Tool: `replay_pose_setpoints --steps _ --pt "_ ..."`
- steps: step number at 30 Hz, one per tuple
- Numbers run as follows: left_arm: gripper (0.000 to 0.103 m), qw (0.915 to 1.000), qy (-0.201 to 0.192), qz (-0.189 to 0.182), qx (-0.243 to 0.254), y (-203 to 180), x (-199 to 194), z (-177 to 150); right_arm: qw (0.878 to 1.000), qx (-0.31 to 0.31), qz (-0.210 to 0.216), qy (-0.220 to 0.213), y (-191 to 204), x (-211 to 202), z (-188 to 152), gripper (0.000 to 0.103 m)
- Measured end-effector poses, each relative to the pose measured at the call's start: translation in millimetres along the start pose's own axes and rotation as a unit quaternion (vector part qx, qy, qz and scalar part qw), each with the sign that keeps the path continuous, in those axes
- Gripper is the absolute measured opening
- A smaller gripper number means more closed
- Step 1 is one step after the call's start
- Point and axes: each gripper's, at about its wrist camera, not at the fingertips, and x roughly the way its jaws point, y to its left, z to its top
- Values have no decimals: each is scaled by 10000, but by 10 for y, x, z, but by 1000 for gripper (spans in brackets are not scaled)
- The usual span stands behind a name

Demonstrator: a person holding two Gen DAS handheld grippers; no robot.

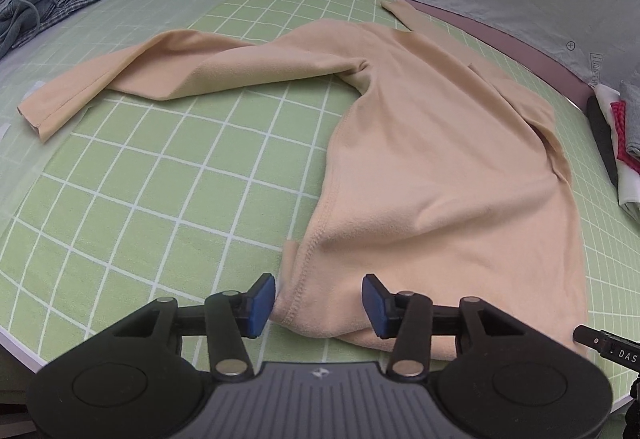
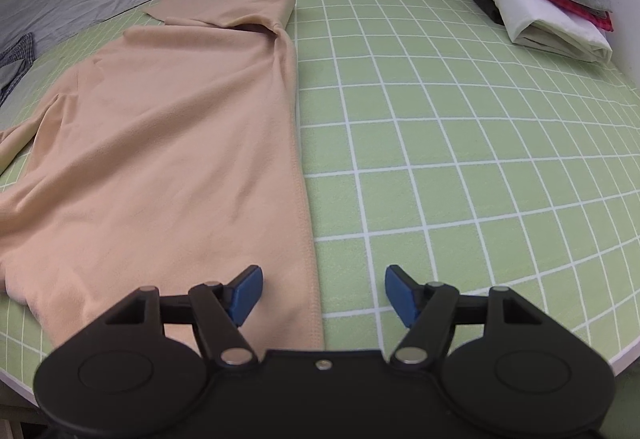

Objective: Fold clothes

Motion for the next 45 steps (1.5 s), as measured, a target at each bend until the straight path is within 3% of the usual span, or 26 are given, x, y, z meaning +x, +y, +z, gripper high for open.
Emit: replay_pose_setpoints --steps 3,4,5,7,12,14,15,18,20,22,24,25,26,28,30,32,33,34,41,44,45 --pt "7 10000 -4 -40 44 -4 -6 29 9999 -58 121 -16 52 -13 -25 55" --pt "6 10000 -25 -65 42 -2 -25 57 9998 -68 176 -36 64 -20 -24 42" --pt "6 9999 -47 -90 40 -1 -45 84 9997 -77 231 -57 77 -27 -23 22" --pt "5 9995 -178 -240 -103 7 -211 198 9994 -78 320 -121 91 -44 -15 4" --pt "5 9949 -594 -626 -527 16 -717 525 9980 78 415 -465 36 -145 55 4" --pt "6 9957 -783 -348 -343 -55 -774 587 9980 122 398 -465 16 -133 78 4" --pt "7 9964 -842 -36 -101 -94 -709 581 9983 143 368 -434 15 -110 85 4" --pt "8 9986 -336 409 18 -35 -350 508 9987 168 318 -355 30 -51 111 4" --pt "17 9991 -26 384 -171 76 -201 414 9991 143 270 -294 60 -23 118 5" --pt "48 9990 126 345 -244 153 -123 288 9993 90 226 -290 81 -31 107 9" --pt "68 9988 222 298 -333 205 -80 194 9993 69 179 -315 74 -48 96 21" --pt "68 9986 272 189 -410 239 -60 152 9994 75 141 -317 66 -51 93 36" --pt "68 9981 313 3 -526 272 -42 117 9994 99 117 -314 54 -52 90 43" --pt "68 9968 371 -215 -676 290 -8 81 9993 163 155 -285 32 -48 81 41" --pt "64 9966 464 -174 -655 272 -1 59 9993 178 235 -236 31 -37 67 35" --pt "44 9963 556 -134 -634 255 6 37 9992 143 311 -194 42 -30 57 16" --pt "20 9962 602 -114 -623 246 9 26 9992 126 330 -192 49 -34 52 13" --pt "8 9960 649 -94 -612 237 12 15 9992 110 348 -189 56 -38 47 6" --pt "9 9938 972 47 -537 175 36 -62 9993 126 338 -55 8 -64 -25 4" --pt "21 9931 1050 134 -499 146 33 -80 9994 129 316 13 -12 -60 -41 6" --pt "29 9940 955 204 -488 133 5 -51 9996 109 267 -21 -5 -67 -24 7"
